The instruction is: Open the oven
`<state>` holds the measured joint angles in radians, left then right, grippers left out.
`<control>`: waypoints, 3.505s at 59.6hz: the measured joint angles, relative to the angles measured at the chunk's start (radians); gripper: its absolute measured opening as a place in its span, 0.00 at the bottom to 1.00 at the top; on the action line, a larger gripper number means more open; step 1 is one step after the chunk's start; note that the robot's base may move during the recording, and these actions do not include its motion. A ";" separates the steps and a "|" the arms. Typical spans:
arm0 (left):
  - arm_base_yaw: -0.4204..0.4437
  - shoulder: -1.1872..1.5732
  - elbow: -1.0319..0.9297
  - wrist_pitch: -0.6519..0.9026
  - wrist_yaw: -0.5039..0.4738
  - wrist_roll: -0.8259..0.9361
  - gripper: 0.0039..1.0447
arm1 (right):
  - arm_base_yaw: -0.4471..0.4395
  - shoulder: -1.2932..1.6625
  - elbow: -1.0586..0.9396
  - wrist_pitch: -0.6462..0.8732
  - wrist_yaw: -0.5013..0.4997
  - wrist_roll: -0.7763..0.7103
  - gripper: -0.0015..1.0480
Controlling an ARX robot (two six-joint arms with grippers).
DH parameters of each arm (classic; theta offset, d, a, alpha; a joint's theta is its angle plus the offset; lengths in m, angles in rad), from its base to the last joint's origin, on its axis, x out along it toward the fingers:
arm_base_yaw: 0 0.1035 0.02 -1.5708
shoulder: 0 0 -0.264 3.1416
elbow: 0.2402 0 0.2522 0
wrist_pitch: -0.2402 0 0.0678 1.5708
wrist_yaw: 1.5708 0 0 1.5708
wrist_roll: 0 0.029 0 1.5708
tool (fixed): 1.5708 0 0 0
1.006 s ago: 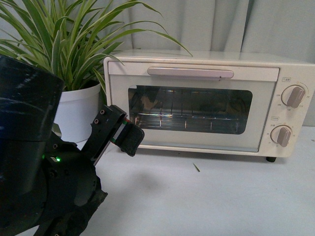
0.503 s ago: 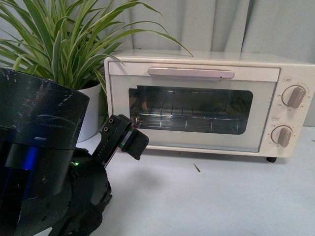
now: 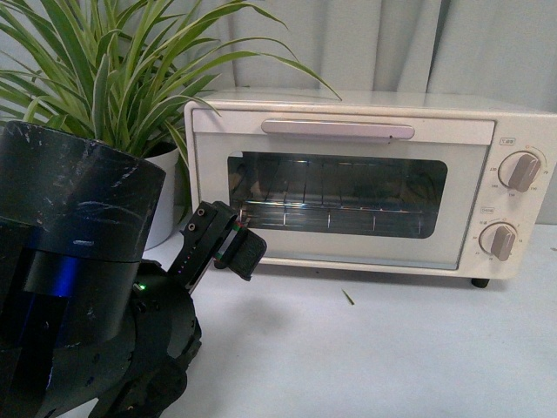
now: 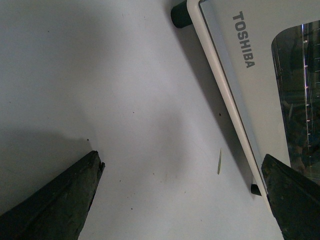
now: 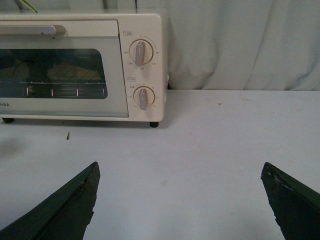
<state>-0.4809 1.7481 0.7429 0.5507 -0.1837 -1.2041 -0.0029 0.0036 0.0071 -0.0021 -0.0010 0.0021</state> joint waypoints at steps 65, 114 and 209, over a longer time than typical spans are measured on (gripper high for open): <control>-0.018 -0.025 -0.019 -0.004 0.019 0.040 0.94 | 0.228 0.980 0.516 0.330 0.045 0.042 0.91; -0.008 -0.023 -0.019 -0.006 0.049 0.025 0.94 | 0.443 1.495 1.080 0.146 0.369 0.053 0.91; -0.006 -0.023 -0.019 -0.007 0.044 0.021 0.94 | 0.434 1.495 1.043 0.035 0.212 0.012 0.91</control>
<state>-0.4870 1.7248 0.7239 0.5434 -0.1398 -1.1828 0.4309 1.4986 1.0500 0.0326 0.2115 0.0143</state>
